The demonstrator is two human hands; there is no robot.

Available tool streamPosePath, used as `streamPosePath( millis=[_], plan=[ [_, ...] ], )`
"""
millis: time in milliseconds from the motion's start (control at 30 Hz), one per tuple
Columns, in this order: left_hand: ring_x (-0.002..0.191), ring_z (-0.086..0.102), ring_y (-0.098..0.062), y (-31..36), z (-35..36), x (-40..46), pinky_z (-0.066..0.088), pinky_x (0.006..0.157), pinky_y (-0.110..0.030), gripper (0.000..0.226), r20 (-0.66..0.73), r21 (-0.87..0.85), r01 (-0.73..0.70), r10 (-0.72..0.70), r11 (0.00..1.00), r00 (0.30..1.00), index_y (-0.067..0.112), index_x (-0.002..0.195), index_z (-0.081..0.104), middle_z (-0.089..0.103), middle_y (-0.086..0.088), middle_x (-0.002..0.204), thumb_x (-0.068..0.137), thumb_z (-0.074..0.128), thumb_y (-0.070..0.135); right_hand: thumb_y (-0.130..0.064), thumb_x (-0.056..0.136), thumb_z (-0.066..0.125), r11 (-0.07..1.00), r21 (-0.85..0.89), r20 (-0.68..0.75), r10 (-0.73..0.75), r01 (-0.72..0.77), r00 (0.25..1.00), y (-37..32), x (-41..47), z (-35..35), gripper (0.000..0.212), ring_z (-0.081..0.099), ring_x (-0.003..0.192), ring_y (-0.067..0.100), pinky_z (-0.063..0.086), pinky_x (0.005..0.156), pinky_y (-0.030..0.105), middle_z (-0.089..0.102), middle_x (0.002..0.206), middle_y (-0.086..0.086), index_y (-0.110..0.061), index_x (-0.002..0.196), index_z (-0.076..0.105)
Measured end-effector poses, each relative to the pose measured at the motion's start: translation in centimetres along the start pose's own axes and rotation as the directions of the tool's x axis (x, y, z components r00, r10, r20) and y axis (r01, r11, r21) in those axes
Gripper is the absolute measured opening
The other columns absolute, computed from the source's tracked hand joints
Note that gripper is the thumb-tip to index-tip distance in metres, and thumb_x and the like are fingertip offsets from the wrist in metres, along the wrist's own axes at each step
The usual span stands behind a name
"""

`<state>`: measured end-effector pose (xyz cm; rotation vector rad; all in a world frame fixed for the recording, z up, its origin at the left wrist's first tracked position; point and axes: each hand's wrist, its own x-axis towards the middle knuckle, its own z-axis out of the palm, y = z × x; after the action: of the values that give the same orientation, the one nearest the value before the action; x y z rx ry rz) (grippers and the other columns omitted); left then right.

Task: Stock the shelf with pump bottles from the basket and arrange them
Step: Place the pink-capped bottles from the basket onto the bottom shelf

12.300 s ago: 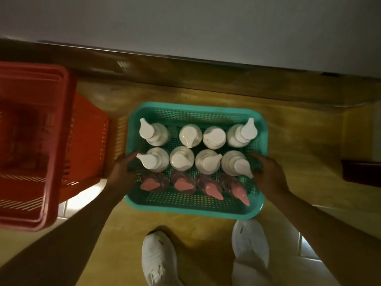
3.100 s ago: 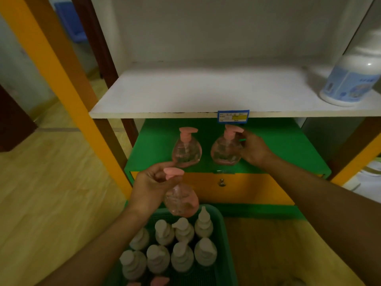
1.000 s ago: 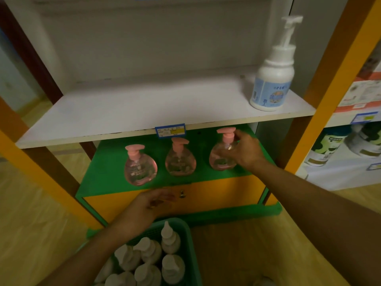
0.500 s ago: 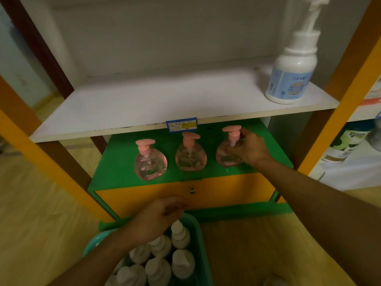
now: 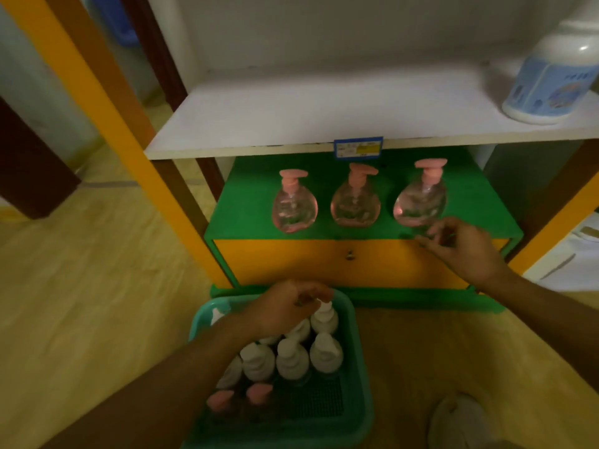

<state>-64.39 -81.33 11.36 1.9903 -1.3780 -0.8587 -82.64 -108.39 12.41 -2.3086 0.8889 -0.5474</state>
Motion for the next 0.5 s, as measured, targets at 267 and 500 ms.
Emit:
streamPosePath(
  millis=[267,500],
  plan=[
    [0.096,0.053,0.016,-6.9,0.9,-7.2,0.044,0.082,-0.004,0.027,0.025,0.050,0.181,-0.182,0.982,0.983,0.026,0.117,0.060,0.059,0.014,0.114,0.094,0.052,0.014,-0.043,0.082,0.066,0.985,0.151,0.569,-0.156,0.084,0.807,-7.9,-7.2,13.4,0.009,0.059,0.080,-0.005,0.050,0.070,0.017,0.064,0.085,-0.019,-0.039,0.088,0.061],
    [0.092,0.059,0.014,-13.5,1.2,-14.4,0.049,0.071,-0.004,0.031,0.030,-0.042,0.386,-0.385,0.921,0.922,0.049,0.099,0.055,0.060,0.025,0.103,0.090,0.058,0.020,-0.043,0.084,0.063,0.961,0.267,0.677,-0.239,0.070,0.696,-13.5,-12.4,22.5,0.023,0.062,0.086,0.001,0.055,0.077,0.025,0.068,0.096,-0.009,-0.028,0.102,0.063]
  ],
)
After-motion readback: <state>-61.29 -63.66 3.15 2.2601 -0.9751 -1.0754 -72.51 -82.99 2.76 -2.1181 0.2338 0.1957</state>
